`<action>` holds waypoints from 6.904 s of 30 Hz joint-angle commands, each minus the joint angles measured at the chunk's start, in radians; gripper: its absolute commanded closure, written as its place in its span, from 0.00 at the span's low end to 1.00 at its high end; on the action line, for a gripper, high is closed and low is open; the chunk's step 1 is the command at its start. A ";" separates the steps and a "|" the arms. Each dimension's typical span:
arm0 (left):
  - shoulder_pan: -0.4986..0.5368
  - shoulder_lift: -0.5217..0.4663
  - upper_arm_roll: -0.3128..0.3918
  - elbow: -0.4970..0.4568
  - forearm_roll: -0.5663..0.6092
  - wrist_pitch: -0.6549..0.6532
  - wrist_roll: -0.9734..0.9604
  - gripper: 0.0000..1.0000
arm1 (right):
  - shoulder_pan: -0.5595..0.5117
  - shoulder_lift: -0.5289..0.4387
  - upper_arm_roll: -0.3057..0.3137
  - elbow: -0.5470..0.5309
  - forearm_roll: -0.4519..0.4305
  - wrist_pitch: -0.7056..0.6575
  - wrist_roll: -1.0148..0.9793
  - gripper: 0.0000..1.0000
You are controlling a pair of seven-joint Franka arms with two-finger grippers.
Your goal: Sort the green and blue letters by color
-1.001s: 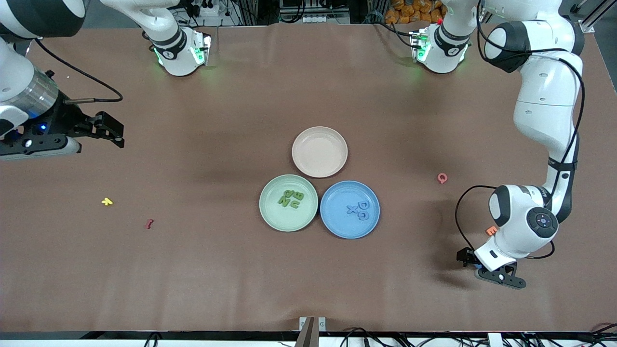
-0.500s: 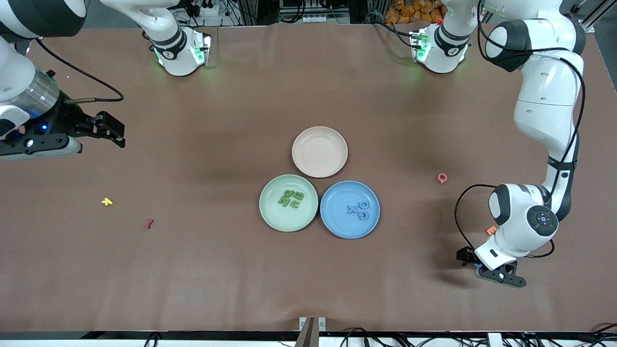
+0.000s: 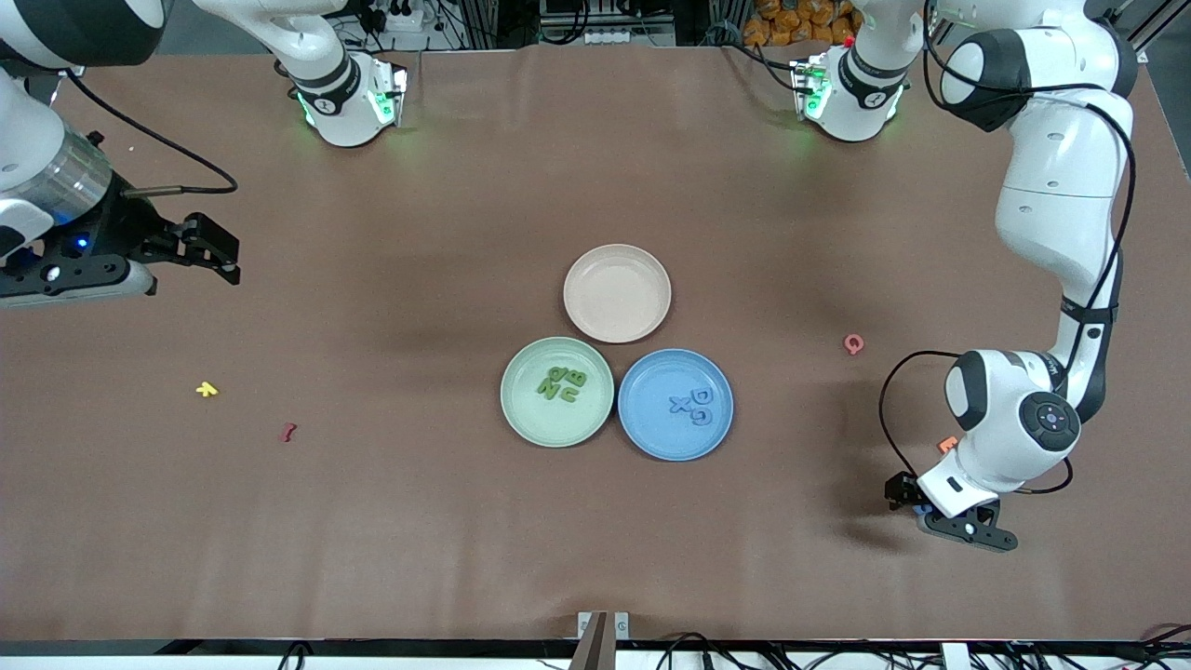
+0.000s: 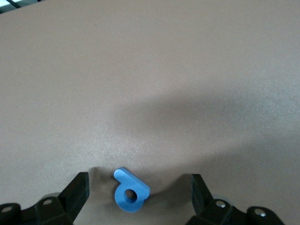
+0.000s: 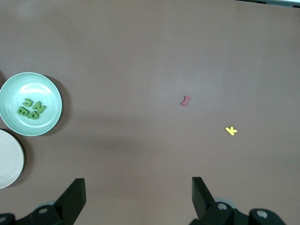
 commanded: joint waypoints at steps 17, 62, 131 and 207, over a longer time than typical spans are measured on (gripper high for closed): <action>0.011 -0.051 0.003 -0.075 -0.019 0.014 0.001 0.04 | 0.009 0.037 0.000 0.028 0.019 -0.010 -0.001 0.00; 0.016 -0.031 0.001 -0.065 -0.019 0.032 -0.011 0.51 | 0.008 0.043 0.000 0.033 0.019 -0.008 -0.001 0.00; -0.037 -0.152 0.001 -0.081 -0.021 -0.099 -0.124 0.81 | -0.003 0.042 -0.002 0.045 0.019 -0.013 -0.003 0.00; -0.538 -0.269 0.041 -0.246 -0.125 -0.159 -1.077 0.80 | -0.021 0.066 0.000 0.042 0.024 -0.013 -0.001 0.00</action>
